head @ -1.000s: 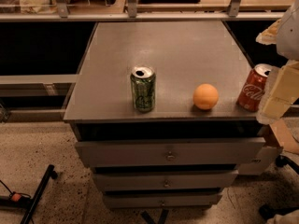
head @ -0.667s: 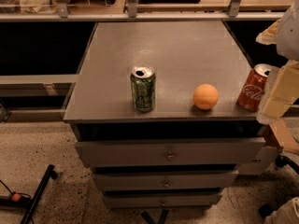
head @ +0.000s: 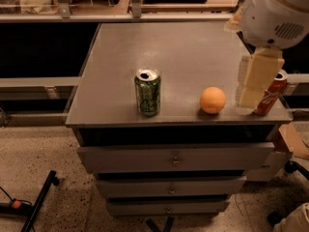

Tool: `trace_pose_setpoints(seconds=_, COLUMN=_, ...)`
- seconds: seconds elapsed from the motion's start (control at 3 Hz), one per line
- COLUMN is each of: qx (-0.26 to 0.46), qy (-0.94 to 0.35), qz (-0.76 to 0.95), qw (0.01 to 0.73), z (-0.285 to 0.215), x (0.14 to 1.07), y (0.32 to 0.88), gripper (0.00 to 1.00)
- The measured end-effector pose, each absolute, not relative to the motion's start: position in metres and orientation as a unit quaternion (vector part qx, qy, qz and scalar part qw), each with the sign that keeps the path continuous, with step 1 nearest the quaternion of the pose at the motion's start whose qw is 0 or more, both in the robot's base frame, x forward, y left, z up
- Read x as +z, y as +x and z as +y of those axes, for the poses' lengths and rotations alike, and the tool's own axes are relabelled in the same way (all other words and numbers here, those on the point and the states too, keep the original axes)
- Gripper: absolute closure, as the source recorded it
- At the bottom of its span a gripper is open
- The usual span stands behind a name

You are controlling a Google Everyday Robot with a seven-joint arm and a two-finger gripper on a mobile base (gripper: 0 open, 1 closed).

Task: Move green can near orange

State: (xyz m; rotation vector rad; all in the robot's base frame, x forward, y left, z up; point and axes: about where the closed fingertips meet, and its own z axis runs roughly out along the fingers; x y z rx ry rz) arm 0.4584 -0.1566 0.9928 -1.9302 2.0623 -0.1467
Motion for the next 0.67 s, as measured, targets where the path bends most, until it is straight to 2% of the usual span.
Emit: trace_pose_setpoints(seconds=0.67, qx=-0.041, qy=-0.736, qz=0.661, qw=0.142, z=-0.07, x=0.992, y=0.49, gripper=0.0)
